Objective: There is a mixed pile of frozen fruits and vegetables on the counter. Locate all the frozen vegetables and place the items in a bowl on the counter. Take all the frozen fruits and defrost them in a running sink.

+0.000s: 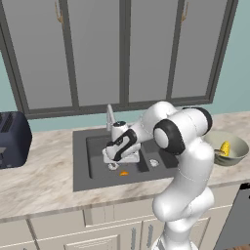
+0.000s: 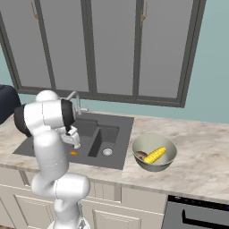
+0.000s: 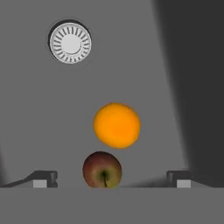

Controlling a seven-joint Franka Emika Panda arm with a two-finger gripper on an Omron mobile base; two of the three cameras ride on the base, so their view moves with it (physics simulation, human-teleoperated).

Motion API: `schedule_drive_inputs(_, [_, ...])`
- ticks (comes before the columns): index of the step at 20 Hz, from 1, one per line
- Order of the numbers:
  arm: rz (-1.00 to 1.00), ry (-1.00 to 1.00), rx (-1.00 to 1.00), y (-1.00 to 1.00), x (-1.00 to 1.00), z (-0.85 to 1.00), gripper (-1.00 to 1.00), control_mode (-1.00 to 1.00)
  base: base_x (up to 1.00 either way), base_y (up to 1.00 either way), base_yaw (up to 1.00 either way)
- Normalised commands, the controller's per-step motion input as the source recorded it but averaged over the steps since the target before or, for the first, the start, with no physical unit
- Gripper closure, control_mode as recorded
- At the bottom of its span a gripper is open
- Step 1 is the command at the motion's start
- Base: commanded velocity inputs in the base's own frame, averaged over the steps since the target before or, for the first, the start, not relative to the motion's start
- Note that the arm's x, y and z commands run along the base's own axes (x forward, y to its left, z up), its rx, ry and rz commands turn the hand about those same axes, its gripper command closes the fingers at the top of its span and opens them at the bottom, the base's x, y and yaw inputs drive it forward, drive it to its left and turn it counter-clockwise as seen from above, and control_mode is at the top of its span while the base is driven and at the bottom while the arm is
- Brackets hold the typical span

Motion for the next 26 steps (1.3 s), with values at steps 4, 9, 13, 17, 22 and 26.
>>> schedule_drive_inputs(4, [0.04,0.05,0.0,0.0,-0.18,0.38,-1.0,-1.0,0.0,0.0,0.0])
schedule_drive_inputs(9, [0.03,0.05,0.0,-0.02,-0.21,0.39,-1.0,-1.0,0.0,0.0,0.0])
schedule_drive_inputs(13, [0.02,0.01,0.0,-0.04,-0.2,0.45,-1.0,-1.0,0.0,0.0,0.0])
schedule_drive_inputs(17, [0.01,0.03,0.02,-0.08,-0.24,0.47,-1.0,-1.0,0.0,0.0,0.0])
schedule_drive_inputs(22, [0.01,0.07,0.03,-0.09,-0.24,0.44,-1.0,-1.0,0.0,0.0,0.0])
schedule_drive_inputs(26, [0.0,0.09,0.03,-0.1,-0.22,0.43,-1.0,-1.0,0.0,0.0,0.0])
